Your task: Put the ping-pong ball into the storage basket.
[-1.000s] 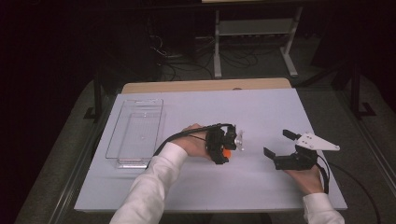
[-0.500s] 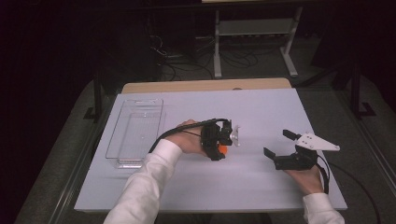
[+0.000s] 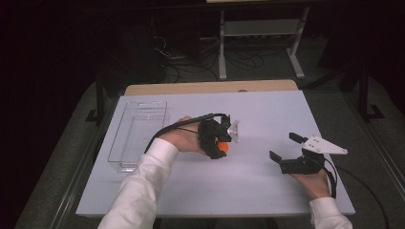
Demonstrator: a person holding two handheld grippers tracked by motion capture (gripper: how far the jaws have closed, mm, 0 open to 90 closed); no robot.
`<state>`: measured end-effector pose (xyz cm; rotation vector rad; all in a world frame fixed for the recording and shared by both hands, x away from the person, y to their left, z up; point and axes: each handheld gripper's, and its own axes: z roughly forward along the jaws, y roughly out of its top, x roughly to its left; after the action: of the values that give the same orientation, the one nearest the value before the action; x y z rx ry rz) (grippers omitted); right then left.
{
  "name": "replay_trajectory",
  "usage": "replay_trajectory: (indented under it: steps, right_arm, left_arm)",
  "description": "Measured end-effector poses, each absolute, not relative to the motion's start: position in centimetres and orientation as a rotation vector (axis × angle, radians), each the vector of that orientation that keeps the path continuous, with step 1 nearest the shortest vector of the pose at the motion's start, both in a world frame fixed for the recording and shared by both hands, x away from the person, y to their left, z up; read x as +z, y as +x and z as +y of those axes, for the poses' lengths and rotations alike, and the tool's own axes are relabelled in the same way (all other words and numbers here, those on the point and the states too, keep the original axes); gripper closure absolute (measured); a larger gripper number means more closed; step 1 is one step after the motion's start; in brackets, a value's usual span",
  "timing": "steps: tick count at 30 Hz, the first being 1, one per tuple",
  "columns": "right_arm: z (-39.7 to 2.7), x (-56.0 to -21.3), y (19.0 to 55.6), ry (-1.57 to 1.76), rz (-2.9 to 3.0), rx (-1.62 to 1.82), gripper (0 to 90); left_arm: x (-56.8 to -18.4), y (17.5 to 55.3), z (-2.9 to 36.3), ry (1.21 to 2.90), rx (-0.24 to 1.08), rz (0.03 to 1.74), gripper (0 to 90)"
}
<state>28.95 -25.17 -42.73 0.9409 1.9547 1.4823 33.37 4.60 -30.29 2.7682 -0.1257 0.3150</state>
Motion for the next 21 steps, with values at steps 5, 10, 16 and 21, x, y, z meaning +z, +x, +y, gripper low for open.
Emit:
replay_trajectory:
  steps: [5, 10, 16, 21]
  right_arm:
    - [-25.1, -42.7, 29.0, 0.938, 1.958, 1.482, 0.0]
    - [-25.1, -42.7, 29.0, 0.935, 1.96, 1.477, 0.0]
    - [-25.1, -42.7, 28.9, 0.936, 1.96, 1.477, 0.0]
    - [-25.1, -42.7, 28.9, 0.94, 1.962, 1.476, 0.0]
  left_arm:
    - [-28.6, 33.3, 5.5, 2.757, 0.343, -0.11, 50.9]
    - [-27.7, 33.2, 6.1, 2.748, 0.353, -0.104, 50.9]
    - [-27.2, 33.1, 6.4, 2.755, 0.361, -0.108, 50.9]
    - [-26.6, 33.2, 6.8, 2.767, 0.358, -0.107, 50.9]
